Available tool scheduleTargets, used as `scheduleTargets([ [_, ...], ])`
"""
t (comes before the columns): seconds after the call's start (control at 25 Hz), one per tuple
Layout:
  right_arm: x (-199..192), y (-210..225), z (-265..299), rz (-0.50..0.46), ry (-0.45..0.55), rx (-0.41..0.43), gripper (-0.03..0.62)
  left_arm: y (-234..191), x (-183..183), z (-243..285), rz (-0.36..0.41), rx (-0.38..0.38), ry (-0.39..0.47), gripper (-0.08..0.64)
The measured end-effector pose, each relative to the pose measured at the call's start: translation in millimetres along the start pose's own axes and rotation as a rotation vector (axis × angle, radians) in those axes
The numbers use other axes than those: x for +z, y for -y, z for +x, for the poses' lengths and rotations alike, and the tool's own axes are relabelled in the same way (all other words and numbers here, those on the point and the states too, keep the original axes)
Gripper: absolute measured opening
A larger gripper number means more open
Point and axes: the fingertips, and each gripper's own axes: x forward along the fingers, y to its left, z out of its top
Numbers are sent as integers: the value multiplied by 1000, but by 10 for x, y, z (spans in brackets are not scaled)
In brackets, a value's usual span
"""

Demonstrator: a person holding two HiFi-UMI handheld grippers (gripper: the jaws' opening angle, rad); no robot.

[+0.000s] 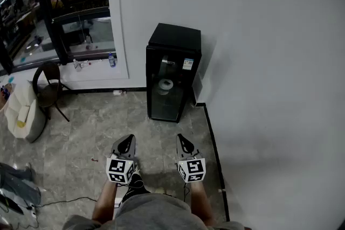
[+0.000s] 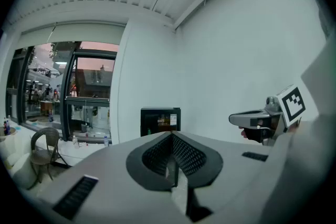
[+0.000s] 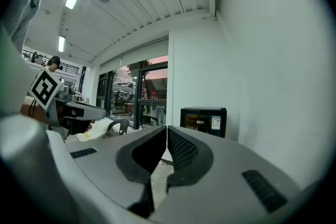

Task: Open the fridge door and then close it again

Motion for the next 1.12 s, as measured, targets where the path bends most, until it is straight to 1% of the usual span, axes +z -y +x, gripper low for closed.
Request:
scheduleTargets([
  [0.36,-12,60,77,7,4,-10,25,-28,-29,110,-3,-9,-7,5],
  [0.64,-27,63,293,2,-13,-10,25,-190,-20,292,-11,-17,-13,5],
  [0.88,-124,174,669,8,-33,-25,25,-435,-83,684,-20,-33,-35,5],
  [1.12,-122,356,1223,26,-44,-49,25,-763,-46,1326,-23,-67,-58,5],
])
